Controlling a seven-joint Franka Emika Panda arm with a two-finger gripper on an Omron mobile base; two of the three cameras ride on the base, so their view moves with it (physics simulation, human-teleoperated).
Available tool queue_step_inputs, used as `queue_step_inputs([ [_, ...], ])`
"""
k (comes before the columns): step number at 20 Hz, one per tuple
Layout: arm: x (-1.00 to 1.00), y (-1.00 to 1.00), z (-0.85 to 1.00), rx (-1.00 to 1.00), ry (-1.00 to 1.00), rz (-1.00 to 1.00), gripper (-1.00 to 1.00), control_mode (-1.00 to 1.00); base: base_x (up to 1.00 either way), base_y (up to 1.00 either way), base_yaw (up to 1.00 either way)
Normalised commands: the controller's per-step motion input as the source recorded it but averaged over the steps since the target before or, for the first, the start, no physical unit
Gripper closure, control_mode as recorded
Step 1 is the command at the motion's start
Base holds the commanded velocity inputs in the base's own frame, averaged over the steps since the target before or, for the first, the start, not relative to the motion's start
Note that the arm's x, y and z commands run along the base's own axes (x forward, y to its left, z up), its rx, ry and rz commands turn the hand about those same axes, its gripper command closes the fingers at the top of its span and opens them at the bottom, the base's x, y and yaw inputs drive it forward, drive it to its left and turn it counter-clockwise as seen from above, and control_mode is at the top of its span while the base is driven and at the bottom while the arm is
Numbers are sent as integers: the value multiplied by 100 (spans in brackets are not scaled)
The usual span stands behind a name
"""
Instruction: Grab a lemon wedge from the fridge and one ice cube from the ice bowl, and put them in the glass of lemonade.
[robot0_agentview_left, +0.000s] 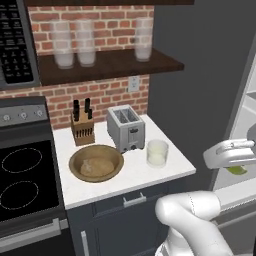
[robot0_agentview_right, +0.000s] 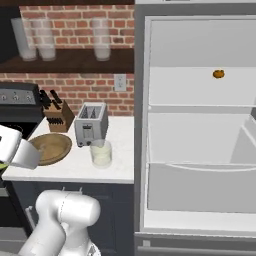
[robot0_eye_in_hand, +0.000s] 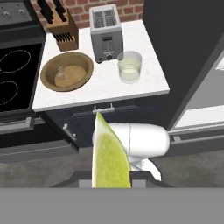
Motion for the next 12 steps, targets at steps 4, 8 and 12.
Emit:
queue_step_inputs([
  [4, 0, 0, 0, 0, 0, 0, 100, 100, 3, 42, 3],
  [8, 0, 0, 0, 0, 0, 0, 100, 100, 0, 42, 4],
  [12, 0, 0, 0, 0, 0, 0, 100, 100, 17, 48, 3],
])
